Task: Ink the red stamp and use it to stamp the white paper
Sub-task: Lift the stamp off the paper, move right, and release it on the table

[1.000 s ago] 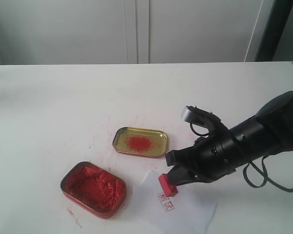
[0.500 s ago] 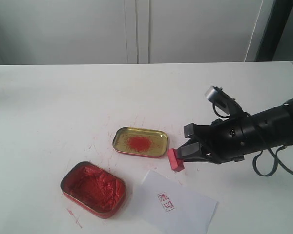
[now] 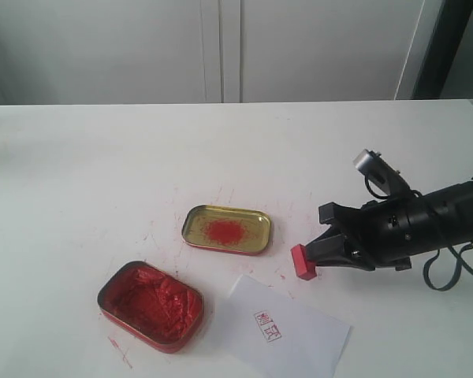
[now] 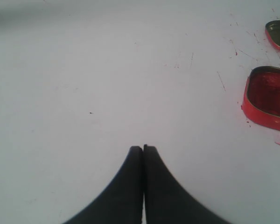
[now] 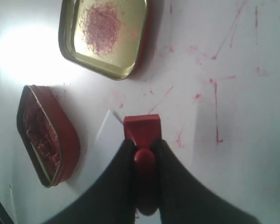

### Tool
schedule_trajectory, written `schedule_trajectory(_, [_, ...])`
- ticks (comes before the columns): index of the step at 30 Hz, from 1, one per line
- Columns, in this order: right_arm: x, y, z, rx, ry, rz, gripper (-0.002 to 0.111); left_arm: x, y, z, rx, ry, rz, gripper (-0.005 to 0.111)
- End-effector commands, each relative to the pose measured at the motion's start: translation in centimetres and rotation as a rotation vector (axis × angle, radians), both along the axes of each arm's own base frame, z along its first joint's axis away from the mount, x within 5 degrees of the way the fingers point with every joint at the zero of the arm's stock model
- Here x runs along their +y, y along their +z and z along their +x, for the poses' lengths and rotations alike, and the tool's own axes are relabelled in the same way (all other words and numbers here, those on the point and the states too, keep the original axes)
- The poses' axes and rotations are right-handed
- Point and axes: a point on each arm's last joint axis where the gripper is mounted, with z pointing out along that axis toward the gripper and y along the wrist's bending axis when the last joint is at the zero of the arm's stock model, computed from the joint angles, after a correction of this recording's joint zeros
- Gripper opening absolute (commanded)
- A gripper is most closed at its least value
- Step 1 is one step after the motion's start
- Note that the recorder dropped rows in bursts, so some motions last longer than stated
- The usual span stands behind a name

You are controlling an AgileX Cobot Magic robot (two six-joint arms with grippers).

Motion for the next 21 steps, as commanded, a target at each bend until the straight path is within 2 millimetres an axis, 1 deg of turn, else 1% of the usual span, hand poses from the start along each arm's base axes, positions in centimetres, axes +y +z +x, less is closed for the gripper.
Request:
schedule_trajectory(1, [0.0,-0.9,-0.1,0.004,0.039,0.018,0.000,0.0,-0.1,0.0,0.000,0.002,-0.015,0.000])
schedule_trajectory(9, [-0.1,-1.8,0.1,0.024,0.028,-0.005,0.000,0.0,-0.1,0.0,0.000,0.002,-0.015,0.000])
schedule_trajectory(15, [-0.1,-2.0,0.1,0.027,0.024,-0.001,0.000,0.0,-0.1,0.0,0.000,0.002,-0.015,0.000])
schedule_trajectory(17, [-0.1,-2.0,0.1,0.027,0.023,-0.003,0.004,0.0,-0.1,0.0,0.000,0.002,-0.015,0.000])
schedule_trajectory(21, [-0.2,-2.0,0.2,0.024,0.018,-0.012,0.015,0.0,-0.1,0.0,0.000,0.002,-0.015,0.000])
